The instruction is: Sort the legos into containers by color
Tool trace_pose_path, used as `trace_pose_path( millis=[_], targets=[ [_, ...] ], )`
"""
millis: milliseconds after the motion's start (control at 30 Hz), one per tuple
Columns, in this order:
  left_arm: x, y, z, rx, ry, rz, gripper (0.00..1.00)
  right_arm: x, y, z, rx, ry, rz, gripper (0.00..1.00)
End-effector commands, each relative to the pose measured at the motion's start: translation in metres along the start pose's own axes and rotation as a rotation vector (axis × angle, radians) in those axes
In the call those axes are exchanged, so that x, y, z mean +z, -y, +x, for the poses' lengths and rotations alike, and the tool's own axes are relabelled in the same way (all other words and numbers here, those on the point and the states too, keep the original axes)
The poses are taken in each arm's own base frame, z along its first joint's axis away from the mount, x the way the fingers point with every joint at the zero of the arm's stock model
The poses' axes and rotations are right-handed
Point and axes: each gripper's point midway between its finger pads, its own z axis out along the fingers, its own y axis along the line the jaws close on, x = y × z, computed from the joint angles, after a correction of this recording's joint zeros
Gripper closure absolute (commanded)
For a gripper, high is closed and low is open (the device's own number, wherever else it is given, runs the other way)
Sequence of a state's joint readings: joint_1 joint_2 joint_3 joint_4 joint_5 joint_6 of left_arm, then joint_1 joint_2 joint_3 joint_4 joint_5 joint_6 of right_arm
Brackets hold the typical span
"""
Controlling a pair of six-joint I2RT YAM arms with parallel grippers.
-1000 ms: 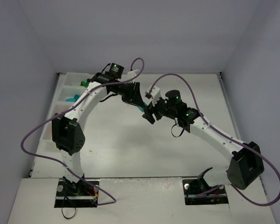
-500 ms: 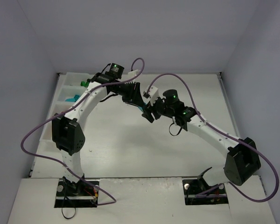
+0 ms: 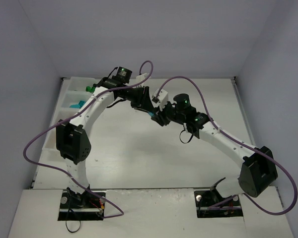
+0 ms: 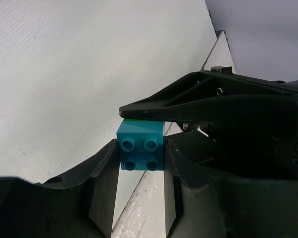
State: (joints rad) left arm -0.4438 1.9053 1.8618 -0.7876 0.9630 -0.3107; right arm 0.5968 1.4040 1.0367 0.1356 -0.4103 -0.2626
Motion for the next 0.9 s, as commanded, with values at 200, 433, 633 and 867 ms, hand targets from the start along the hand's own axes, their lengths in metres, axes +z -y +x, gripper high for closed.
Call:
trace_pose_path(
  millis=[200,433,633,867],
  targets=[
    [-0.018,0.019,-0.015,0.037,0.041,0.043,1.00,-0.008,0.011,-0.026,-0.023,0.101,0.054,1.00],
    [-0.041,0.005,-0.025,0.012,0.085,0.012,1.00,-0.015,0.008,0.008,0.011,0.043,0.082,1.00],
    [-0.061,-0.015,-0.028,-0.013,0.116,-0.055,1.00,-0.017,0.010,0.026,0.031,-0.001,0.096,1.00],
    [-0.156,-0.130,-0.044,-0.175,0.337,-0.581,1.00,-0.016,0.008,0.022,0.037,0.003,0.080,1.00]
  ],
)
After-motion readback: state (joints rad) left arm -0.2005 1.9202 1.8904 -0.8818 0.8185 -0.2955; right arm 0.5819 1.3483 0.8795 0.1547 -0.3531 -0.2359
